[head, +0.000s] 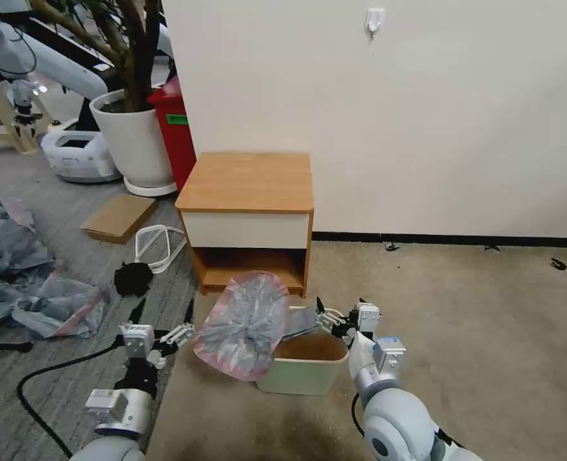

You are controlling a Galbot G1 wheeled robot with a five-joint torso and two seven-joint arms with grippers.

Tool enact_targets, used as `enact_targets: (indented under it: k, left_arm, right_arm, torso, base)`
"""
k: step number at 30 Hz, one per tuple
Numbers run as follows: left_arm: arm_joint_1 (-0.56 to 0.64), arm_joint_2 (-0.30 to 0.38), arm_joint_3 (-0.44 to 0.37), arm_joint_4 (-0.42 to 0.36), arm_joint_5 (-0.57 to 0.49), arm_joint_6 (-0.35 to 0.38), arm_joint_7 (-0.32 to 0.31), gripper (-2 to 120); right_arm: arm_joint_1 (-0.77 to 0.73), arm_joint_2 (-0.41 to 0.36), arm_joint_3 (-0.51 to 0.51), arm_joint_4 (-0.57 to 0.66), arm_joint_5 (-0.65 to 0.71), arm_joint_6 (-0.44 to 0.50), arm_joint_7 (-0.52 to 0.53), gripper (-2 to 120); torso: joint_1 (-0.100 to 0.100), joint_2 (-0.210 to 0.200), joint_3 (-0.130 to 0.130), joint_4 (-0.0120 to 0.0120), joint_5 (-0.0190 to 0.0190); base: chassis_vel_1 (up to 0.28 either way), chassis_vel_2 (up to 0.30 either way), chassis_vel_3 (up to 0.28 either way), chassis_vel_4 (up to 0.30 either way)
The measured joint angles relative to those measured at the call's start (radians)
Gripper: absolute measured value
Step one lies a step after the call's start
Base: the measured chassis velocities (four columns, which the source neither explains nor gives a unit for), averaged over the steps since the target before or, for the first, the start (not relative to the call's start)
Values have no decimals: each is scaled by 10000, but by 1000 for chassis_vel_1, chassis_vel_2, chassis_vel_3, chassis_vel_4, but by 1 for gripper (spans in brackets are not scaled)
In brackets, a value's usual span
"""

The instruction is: Pick up the garbage bag from the table and place it over the trash can.

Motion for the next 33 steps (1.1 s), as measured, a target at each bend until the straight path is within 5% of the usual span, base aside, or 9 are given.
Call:
enact_targets:
  k: [6, 12, 33]
  left_arm:
    - [-403, 472, 572, -77, -705, 1412, -175, 100]
    - [-947, 773, 1020, -56, -917, 3534, -1235, 100]
    - [-2775, 1730, 2027, 500, -2022, 5527, -2465, 100]
  right_arm:
    - [-128, -55, 160, 197, -8, 22, -20, 96]
    - [-313, 6, 334, 257, -14, 79, -26, 96]
    - [-365, 244, 452, 76, -59, 172, -41, 95]
  torso:
    - [0, 0, 0, -1, -1]
    - [0, 0, 0, 0, -1]
    - [0, 0, 0, -1, -1]
  base:
    - [0, 0, 0, 0]
    - [0, 0, 0, 0]
    - [0, 0, 0, 0]
